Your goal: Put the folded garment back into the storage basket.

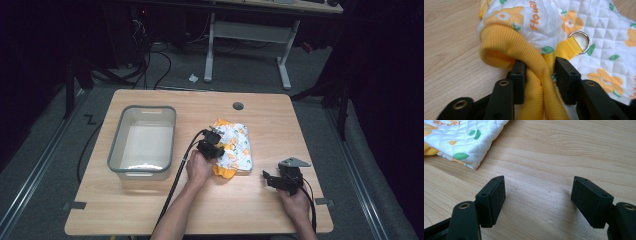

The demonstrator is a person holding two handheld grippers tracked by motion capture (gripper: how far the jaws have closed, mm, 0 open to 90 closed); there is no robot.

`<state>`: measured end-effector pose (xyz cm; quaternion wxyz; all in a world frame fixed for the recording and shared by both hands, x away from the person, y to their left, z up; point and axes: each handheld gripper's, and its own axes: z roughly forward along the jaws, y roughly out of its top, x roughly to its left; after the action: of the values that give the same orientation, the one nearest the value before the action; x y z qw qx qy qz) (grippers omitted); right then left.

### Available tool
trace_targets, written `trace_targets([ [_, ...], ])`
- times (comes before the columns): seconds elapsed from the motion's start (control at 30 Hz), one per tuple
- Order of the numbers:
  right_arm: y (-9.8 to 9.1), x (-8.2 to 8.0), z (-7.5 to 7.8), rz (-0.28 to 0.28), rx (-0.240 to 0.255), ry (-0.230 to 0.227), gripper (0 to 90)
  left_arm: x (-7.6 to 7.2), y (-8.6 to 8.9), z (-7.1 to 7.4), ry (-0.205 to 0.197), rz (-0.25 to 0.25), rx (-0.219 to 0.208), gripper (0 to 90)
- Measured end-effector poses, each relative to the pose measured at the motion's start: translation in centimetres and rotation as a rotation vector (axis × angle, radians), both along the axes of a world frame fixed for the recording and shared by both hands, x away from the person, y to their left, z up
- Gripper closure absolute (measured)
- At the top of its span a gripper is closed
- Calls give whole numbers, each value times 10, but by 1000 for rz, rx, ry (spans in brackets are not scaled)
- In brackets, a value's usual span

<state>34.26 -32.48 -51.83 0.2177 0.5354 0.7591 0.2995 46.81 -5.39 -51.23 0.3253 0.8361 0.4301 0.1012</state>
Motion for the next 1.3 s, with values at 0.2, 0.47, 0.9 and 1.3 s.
trace_targets([
  [0.2, 0, 0, 0, 0, 1, -1, 278, 1, 2, 2, 24, -6, -27, 719],
  [0.47, 0, 0, 0, 2, 2, 0, 275, -6, 3, 14, -13, -35, -40, 751],
  [0.9, 0, 0, 0, 6, 3, 1, 273, -17, 18, 47, -43, -61, -114, 766],
  [1.3, 0, 0, 0, 6, 3, 1, 273, -28, 32, 74, -80, -85, -158, 776],
])
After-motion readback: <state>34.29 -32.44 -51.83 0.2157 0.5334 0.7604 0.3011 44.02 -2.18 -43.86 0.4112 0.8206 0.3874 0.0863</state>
